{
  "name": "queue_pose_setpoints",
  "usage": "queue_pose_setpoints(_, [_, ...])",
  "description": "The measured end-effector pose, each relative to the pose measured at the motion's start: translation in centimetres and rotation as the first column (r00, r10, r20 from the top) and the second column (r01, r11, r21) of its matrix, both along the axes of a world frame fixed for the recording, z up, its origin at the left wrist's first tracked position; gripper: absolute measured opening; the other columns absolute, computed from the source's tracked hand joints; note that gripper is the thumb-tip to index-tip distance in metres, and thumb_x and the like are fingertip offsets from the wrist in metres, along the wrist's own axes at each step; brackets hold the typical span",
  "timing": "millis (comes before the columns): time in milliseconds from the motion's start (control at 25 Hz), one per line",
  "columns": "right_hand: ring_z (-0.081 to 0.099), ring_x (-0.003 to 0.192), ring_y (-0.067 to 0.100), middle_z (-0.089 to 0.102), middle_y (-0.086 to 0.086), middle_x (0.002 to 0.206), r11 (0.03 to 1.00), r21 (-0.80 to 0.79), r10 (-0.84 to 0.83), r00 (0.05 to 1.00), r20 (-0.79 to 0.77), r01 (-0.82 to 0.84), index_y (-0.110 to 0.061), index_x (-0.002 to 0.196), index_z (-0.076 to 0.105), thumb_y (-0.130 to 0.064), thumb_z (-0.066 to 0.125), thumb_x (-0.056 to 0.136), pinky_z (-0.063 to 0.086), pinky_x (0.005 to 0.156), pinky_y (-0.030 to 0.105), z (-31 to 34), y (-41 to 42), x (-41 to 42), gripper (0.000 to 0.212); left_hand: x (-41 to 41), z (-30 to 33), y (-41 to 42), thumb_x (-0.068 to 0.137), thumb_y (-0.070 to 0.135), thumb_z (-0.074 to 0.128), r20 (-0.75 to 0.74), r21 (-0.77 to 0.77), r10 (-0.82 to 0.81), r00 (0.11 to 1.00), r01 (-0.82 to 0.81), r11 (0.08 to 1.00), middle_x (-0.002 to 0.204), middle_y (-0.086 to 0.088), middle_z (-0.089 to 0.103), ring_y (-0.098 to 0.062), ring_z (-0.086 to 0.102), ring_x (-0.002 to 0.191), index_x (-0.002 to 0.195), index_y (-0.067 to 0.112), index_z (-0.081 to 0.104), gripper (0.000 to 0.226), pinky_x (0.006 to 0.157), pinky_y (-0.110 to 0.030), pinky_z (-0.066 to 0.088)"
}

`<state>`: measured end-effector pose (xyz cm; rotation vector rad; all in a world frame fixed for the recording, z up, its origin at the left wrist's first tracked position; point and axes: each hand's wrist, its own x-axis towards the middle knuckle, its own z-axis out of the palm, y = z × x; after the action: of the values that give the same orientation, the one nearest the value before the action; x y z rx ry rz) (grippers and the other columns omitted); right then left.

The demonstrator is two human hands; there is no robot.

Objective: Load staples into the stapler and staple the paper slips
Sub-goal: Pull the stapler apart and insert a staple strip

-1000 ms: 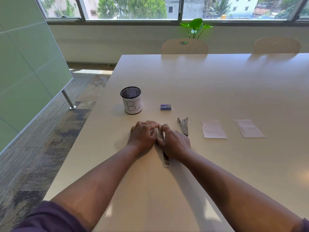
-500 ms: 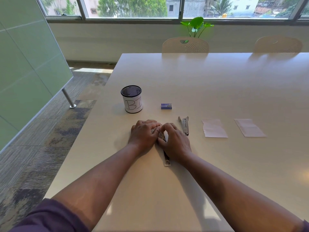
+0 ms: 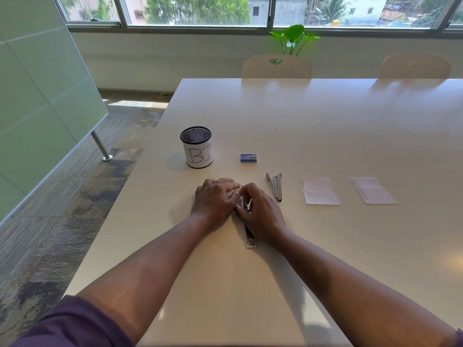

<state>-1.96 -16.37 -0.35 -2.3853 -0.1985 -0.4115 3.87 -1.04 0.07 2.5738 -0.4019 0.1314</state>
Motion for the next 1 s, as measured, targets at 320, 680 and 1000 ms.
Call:
queue_pose_setpoints(320, [0.059, 0.067, 0.007, 0.059, -0.009, 0.090, 0.993, 0.116, -0.004, 0.999, 0.032, 0.001, -0.026, 0.087, 0.062, -0.033, 0.073, 0.084, 0.050, 0.061, 0.029, 0.2, -0.2, -0.7, 0.014, 0.0, 0.0, 0.2, 0.094, 0.061, 0.041, -0.004, 0.008, -0.019, 1.000, 0.019, 1.000, 0.141, 0.017, 0.059, -0.018, 0.045, 0.129, 0.132, 0.040, 0.063, 0.048, 0.096, -0.037, 0.031])
queue_pose_setpoints(680, [0.061, 0.069, 0.003, 0.064, -0.007, 0.086, 0.945, 0.309, -0.110, 0.994, 0.001, 0.104, -0.027, 0.081, 0.063, -0.026, 0.064, 0.089, 0.043, 0.060, 0.013, 0.5, -0.7, 0.3, 0.009, 0.4, 0.0, 0.0, 0.102, 0.045, 0.039, -0.028, 0.020, -0.017, 0.999, 0.017, 1.000, 0.149, 0.013, 0.053, -0.021, 0.042, 0.134, 0.145, 0.033, 0.052, 0.046, 0.105, -0.039, 0.031])
queue_pose_setpoints(1000, [0.059, 0.073, 0.015, 0.070, -0.002, 0.087, 0.980, 0.057, -0.190, 0.981, 0.034, 0.188, -0.018, 0.088, 0.073, -0.019, 0.067, 0.084, 0.046, 0.071, 0.027, 4.3, -4.3, 6.9, 0.007, 5.7, 1.8, -2.0, 0.099, 0.015, 0.058, -0.131, -0.223, -0.053, 0.990, 0.022, 0.975, 0.138, -0.015, 0.058, -0.028, 0.057, 0.125, 0.138, 0.007, 0.059, 0.040, 0.110, -0.037, 0.043])
